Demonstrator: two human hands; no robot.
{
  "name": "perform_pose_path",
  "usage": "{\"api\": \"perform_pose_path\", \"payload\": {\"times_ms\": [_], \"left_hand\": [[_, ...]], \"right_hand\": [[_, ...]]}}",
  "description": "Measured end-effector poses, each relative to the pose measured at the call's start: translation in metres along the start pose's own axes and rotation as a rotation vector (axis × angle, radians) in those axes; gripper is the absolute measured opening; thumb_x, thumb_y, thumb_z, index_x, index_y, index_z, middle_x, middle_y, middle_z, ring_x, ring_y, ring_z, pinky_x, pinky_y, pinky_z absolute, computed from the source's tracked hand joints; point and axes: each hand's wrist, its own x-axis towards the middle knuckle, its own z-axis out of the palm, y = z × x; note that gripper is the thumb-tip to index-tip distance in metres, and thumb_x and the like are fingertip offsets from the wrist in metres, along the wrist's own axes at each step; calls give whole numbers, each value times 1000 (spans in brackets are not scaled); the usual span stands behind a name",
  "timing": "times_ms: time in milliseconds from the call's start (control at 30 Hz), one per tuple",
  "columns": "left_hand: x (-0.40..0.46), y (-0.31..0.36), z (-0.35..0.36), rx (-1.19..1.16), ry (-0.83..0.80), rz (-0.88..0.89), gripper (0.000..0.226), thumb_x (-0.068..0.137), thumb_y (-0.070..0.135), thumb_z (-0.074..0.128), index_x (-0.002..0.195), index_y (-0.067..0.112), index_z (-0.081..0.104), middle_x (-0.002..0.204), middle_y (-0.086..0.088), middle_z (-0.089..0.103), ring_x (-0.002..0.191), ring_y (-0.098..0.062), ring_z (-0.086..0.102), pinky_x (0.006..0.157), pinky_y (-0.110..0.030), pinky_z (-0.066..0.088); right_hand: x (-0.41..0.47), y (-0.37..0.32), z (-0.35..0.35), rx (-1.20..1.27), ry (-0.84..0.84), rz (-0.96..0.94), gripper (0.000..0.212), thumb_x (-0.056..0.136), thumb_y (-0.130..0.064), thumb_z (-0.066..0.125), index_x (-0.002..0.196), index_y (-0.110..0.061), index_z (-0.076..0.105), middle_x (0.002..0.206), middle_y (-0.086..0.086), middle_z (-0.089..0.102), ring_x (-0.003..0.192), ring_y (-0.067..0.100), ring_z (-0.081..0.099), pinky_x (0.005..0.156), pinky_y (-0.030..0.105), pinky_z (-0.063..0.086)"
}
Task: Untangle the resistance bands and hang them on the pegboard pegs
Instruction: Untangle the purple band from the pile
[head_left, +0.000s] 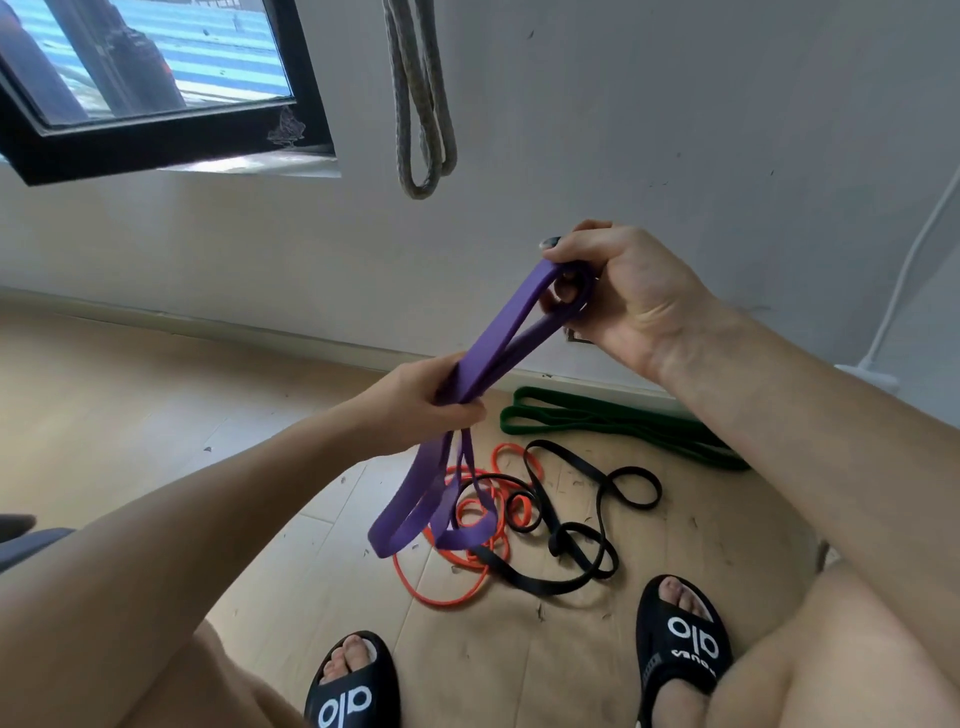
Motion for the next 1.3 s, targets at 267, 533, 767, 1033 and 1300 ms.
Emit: {"api": "perform_pose_path", "payload": {"times_ms": [267,533,767,1033,1300], "left_hand": [[-5,-9,-11,130,-43,24,17,91,25,72,105,21,62,93,-6,68,84,-25,69,80,-47,61],[-4,3,-20,255,-21,47,21,90,41,75,87,30,57,75,3,59,67,-14,55,64,-28,44],[-10,8,-29,316,-35,92,22,89,43,74,98,25,66,80,3,67,73,-17,64,69,-33,54],[-6,26,-23,319,-39,116,28,87,42,78,109,25,72,76,13,65,68,-2,58,64,-15,44],[-10,16,-22,270,-104,123,26,86,37,78,105,28,63,91,5,71,83,-18,68,82,-44,58]], "right_hand": [[6,-10,-20,64,157,59,16,86,-2,64,73,-11,64,63,1,51,52,14,47,81,35,55],[9,-1,-65,-200,192,304,4,91,-16,63,90,-13,60,70,5,57,74,21,64,103,51,51],[6,38,-71,-1085,-42,437,19,92,-5,55,109,-12,58,101,9,62,92,21,60,84,38,49],[-18,61,5,-1065,-551,51,80,73,-16,75,143,-33,42,118,-3,67,106,15,67,93,39,57],[-11,51,7,-1158,-440,-35,51,78,-6,72,122,-24,55,93,1,72,70,13,66,61,27,53]]}}
